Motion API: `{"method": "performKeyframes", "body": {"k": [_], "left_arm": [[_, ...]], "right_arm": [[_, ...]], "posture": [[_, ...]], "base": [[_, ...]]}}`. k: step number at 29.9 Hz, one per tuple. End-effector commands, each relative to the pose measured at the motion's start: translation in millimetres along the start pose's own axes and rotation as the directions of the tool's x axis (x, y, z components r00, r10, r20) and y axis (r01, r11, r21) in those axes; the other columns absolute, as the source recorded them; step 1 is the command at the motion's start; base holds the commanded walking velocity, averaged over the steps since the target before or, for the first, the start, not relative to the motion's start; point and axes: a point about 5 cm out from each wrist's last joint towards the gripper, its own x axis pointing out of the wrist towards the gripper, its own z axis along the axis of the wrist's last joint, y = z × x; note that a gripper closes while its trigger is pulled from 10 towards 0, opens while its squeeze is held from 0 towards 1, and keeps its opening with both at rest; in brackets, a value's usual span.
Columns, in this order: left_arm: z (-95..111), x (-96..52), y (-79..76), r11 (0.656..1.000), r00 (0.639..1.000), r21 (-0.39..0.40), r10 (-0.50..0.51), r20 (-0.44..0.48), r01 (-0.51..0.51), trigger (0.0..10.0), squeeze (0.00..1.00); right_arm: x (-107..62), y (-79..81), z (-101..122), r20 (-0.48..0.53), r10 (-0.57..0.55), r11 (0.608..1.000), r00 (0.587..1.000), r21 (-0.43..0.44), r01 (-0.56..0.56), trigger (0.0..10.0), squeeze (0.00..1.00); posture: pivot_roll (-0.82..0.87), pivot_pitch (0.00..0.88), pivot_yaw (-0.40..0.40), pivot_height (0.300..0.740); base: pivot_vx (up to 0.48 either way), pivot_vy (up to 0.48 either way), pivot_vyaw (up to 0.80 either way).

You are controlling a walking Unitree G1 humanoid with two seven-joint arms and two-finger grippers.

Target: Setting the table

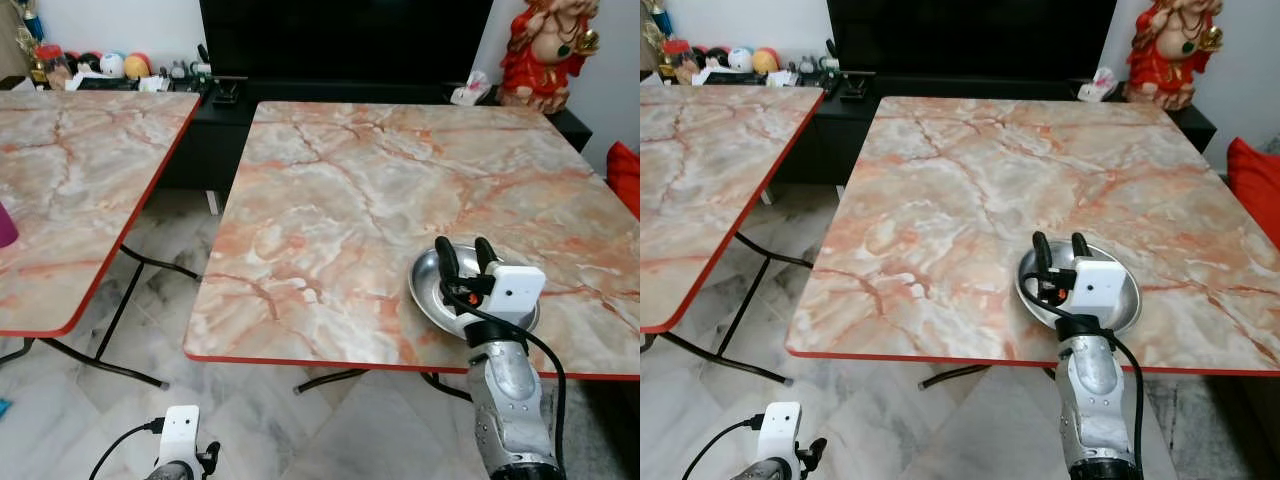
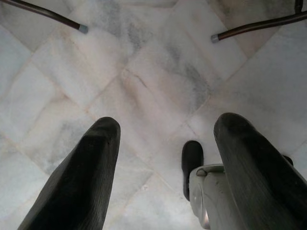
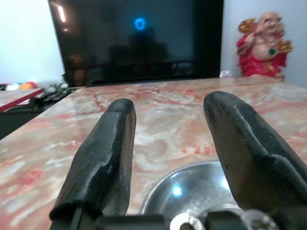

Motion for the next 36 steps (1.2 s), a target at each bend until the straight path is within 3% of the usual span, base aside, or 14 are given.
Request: {"method": "performKeyframes", "body": {"k": [1,36], "left_arm": [[-5.3,-1.1,2.6,1.000,1.000,0.002,0.006,-0.020,-0.006,10.0,0.00],[-5.3,-0.9,1.5,1.000,1.000,-0.009,0.010,-0.021,-0.011,10.0,0.00]], "right_arm": [[0.8,0.5,-0.9,0.000,-0.007,1.000,1.000,0.010,0.007,10.0,0.00],[9.1,8.7,-0.7,0.002,0.003,1.000,1.000,0.028,-0.003,10.0,0.00]], "posture": [[-0.03,0.000,-0.001,0.740],[-0.02,0.000,-0.003,0.740]], "base": [[0.000,0.334,0.00],[0.000,0.332,0.00]]}}
